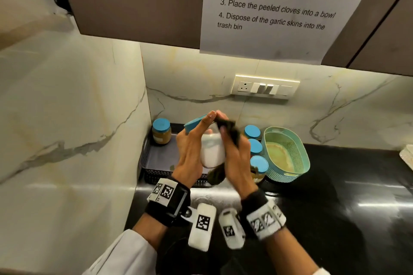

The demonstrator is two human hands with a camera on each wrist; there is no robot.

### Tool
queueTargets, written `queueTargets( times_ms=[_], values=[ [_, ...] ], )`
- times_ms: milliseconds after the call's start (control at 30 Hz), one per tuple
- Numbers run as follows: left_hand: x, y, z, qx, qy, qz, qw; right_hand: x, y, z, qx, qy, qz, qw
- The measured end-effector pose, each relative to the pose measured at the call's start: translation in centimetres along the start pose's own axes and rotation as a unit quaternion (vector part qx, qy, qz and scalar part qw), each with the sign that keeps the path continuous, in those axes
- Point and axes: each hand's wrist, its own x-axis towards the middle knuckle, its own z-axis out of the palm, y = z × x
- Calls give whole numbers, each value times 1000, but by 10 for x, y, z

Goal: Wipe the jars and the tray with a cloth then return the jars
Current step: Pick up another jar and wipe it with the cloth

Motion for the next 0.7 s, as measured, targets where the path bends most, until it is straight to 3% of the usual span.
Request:
queueTargets(
  times_ms=[33, 100, 200, 300, 333, 433, 500, 567, 633, 700],
  values=[
    [0, -1, 2, 5, 7, 1, 1000, 9, -3, -1, 37, 25, 61, 997],
    [1, 1, 5, 3, 2, -4, 1000, 7, -8, 1, 36, 39, 82, 995],
    [4, 5, 0, -17, -22, -22, 999, -26, -3, 9, -58, 6, -58, 997],
    [1, 3, -4, -48, -10, -19, 999, -29, 16, 4, -173, -47, -165, 970],
    [-3, 2, -1, -52, -4, -22, 998, -18, 17, -1, -141, -61, -148, 977],
    [-6, -1, 4, -17, 40, -16, 999, 6, 3, -6, 11, 4, 38, 999],
    [-6, 1, 5, -26, 7, -25, 999, -5, -5, 0, 21, 21, 47, 998],
    [-3, 3, 4, -41, -4, -24, 999, -27, -1, 5, -56, -2, -63, 996],
    [-2, 4, 2, -42, 8, -10, 999, -38, 13, 4, -179, -34, -166, 969],
    [-5, 3, 6, -41, 24, -8, 999, -28, 22, -1, -202, -43, -190, 960]
  ],
)
